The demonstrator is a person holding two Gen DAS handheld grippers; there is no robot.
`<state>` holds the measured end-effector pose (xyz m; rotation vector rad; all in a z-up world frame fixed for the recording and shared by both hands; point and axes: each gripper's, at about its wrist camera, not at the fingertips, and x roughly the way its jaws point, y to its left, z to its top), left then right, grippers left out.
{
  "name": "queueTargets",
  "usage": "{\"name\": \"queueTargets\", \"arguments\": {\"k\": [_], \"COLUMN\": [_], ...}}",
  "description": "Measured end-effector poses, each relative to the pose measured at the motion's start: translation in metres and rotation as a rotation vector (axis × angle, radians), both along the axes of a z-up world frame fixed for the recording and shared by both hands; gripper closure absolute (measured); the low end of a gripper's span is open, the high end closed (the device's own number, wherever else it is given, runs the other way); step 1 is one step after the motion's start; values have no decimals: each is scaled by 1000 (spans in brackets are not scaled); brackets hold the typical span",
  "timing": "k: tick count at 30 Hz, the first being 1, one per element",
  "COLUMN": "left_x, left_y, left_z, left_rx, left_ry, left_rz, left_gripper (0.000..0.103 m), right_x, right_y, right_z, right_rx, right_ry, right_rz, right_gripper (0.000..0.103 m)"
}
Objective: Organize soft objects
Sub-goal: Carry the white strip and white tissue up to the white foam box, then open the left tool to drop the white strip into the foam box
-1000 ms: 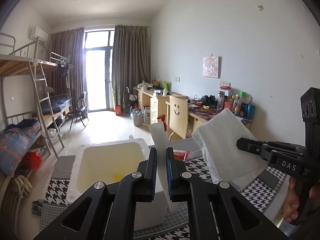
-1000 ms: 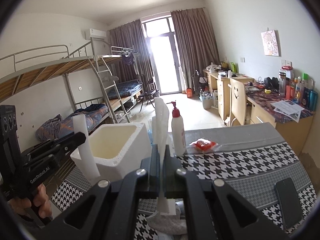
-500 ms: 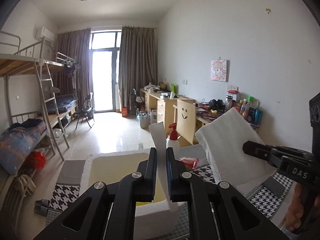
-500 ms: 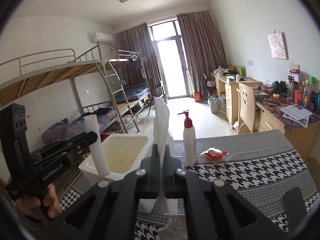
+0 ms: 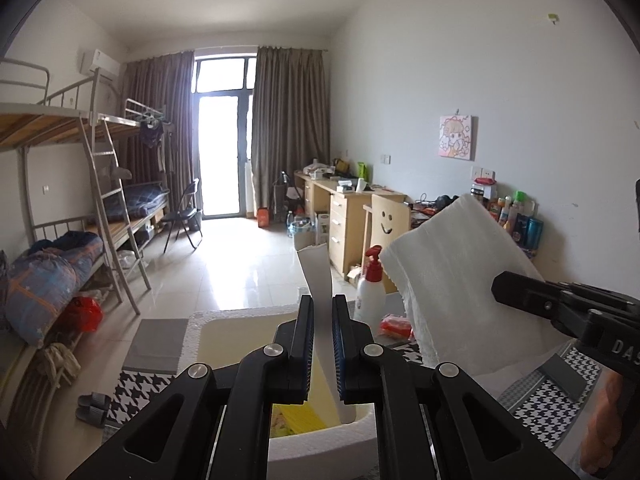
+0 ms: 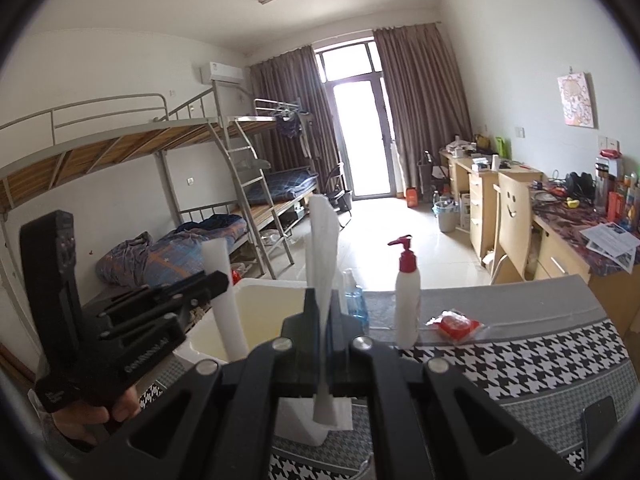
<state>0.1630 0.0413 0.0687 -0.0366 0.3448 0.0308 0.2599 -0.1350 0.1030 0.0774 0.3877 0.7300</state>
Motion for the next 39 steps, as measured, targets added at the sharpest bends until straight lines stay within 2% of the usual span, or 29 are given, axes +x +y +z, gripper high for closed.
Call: {"name": "queueTargets", "arguments": {"k": [13, 20, 23, 25, 27, 28, 30, 32, 33, 39], "left_x": [11, 23, 27, 27, 28, 27, 24, 21, 19, 10], "left_y": [19, 25, 30, 34, 35, 36, 37, 38, 39, 47], "left_z": [-4, -13, -19, -23, -23, -22, -20, -18, -17, -13], "left_rx": [-8, -14, -23, -25, -27, -35, -46, -41, -37, -36], "left_ry": [26, 81, 109, 123, 126, 122, 112, 102, 93, 75], "left_rz": [65, 77, 73, 74, 81, 83, 87, 92, 103, 142], "left_gripper": [93, 93, 89, 80, 47, 40, 19, 6, 2, 1], "right_x": [7, 10, 12, 13, 15, 15, 16, 15, 15, 15], "right_y": [26, 40, 44, 46, 48, 48, 49, 50, 50, 56], "right_z": [3, 5, 4, 3, 2, 1, 1, 1, 1, 2], "right_rx": [-26, -35, -37, -40, -42, -43, -45, -47, -48, -57], "right_ry": [-2, 2, 5, 10, 17, 19, 22, 22, 21, 19], "right_rz": [58, 83, 88, 89, 85, 84, 83, 83, 83, 88], "right_gripper": [98, 98, 98, 98, 98, 98, 98, 98, 98, 98]}}
